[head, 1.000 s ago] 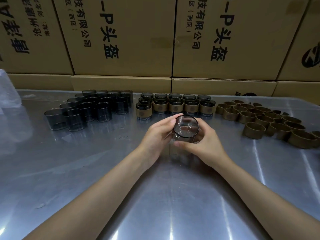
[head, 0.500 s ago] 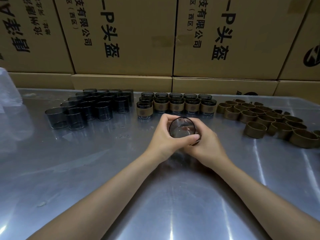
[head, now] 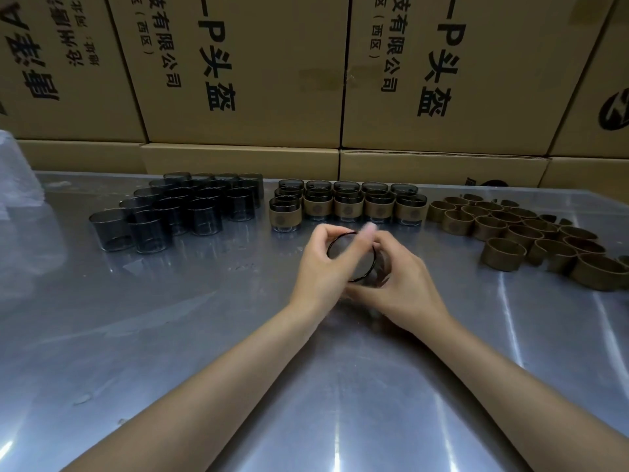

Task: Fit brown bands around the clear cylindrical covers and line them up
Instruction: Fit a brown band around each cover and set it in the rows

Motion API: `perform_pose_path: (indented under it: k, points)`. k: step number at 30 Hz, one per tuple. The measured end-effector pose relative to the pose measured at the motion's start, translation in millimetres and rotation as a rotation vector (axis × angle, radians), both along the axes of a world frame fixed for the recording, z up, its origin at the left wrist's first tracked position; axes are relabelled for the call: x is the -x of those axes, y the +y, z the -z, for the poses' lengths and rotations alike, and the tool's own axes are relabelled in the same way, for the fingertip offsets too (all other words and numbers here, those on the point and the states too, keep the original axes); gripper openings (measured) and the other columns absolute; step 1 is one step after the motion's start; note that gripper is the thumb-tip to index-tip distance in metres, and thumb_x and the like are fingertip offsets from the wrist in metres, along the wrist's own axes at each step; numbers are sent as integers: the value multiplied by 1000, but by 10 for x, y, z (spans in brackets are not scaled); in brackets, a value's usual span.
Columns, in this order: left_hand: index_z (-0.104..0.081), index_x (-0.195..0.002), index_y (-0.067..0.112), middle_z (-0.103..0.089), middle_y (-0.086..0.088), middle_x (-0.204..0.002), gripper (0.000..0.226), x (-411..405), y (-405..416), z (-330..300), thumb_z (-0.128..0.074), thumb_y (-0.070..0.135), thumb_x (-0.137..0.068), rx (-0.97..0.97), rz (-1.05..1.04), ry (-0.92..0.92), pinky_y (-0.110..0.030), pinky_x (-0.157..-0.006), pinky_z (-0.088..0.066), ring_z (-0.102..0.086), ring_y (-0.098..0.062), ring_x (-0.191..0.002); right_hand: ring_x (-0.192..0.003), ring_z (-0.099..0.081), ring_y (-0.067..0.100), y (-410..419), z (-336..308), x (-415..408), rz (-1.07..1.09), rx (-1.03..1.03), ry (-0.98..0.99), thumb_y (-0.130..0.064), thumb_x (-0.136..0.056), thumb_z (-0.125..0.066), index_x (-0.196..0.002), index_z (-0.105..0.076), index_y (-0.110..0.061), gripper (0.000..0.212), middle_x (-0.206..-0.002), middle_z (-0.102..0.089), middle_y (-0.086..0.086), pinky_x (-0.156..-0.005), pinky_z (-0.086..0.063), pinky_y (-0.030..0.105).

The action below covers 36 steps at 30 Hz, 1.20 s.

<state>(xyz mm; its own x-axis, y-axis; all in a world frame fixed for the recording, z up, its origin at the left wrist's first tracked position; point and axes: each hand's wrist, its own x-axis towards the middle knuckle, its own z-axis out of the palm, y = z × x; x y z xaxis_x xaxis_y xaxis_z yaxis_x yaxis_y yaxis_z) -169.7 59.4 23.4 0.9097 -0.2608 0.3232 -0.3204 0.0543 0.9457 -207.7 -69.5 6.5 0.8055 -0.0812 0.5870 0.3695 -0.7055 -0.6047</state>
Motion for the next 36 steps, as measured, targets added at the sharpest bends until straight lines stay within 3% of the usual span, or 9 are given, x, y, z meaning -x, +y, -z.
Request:
perform_pose_path:
  k: [4,7,10,13,16,23,26,30,36]
  points:
    - [-60,-111,23,-56,5,-111,46,-18,-11,55,-83,34,-72,-209,-85,-262,-12,-87,-45,-56,-3,-104,-105,-58,7,-30,20,-29,91,-27,17,-36,-63,-80,-123,-52,-36,66,-116,-60,-11,-85,-52,34]
    - [-67,-104,19,-70,-5,-104,28,-55,41,8,-67,41,-87,30,17,73,-29,-77,-56,-68,-18,-97,-101,-53,1,-31,-2,-33,72,-94,15,-44,-65,-82,-126,-50,-32,70,-115,-54,-12,-83,-45,15]
    - [-71,-98,14,-75,-7,-92,50,-67,49,-36,-47,57,-92,229,144,451,-27,-60,-55,-72,-18,-74,-102,-53,-2,15,-47,-11,-26,-178,66,-60,-57,-74,-114,-49,-42,65,-112,-51,-15,-87,-43,12]
    - [-69,-103,5,-74,-13,-91,68,-25,1,-33,-35,63,-93,321,259,570,-33,-63,-59,-71,-25,-69,-107,-60,4,127,-47,-4,-110,-322,61,-60,-53,-84,-109,-54,-43,65,-116,-61,-6,-96,-49,30]
    - [-69,-110,10,-74,-14,-100,68,-4,-28,-4,-26,61,-97,323,307,576,-31,-63,-59,-73,-24,-83,-105,-62,1,228,-29,-15,-102,-418,-44,-47,-53,-89,-113,-54,-38,70,-110,-65,-15,-90,-51,23]
    - [-63,-123,10,-66,-13,-124,52,-58,-16,8,-29,45,-103,292,159,426,-41,-103,-47,-64,-22,-114,-107,-59,-3,191,11,-40,-47,-349,-113,-33,-68,-86,-118,-55,-25,60,-108,-64,-21,-89,-43,12]
    - [-67,-113,27,-69,5,-121,40,-51,42,-10,-32,43,-103,293,122,316,-30,-102,-46,-62,-9,-115,-112,-55,-4,168,26,-51,-45,-319,-90,-32,-70,-85,-122,-52,-30,62,-113,-60,-27,-91,-43,12]
    - [-75,-96,16,-76,-1,-96,29,7,5,-47,-50,30,-99,327,43,256,-16,-70,-53,-71,-9,-89,-112,-56,4,158,37,-67,-23,-302,-97,-26,-69,-87,-122,-54,-26,63,-117,-60,-8,-93,-47,25]
    - [-74,-62,22,-74,3,-76,27,41,-12,-99,-68,32,-87,338,-91,374,-20,-63,-53,-70,-8,-73,-106,-47,-17,164,29,-43,3,-196,-85,-18,-68,-87,-124,-54,-27,66,-120,-55,-3,-85,-36,2]
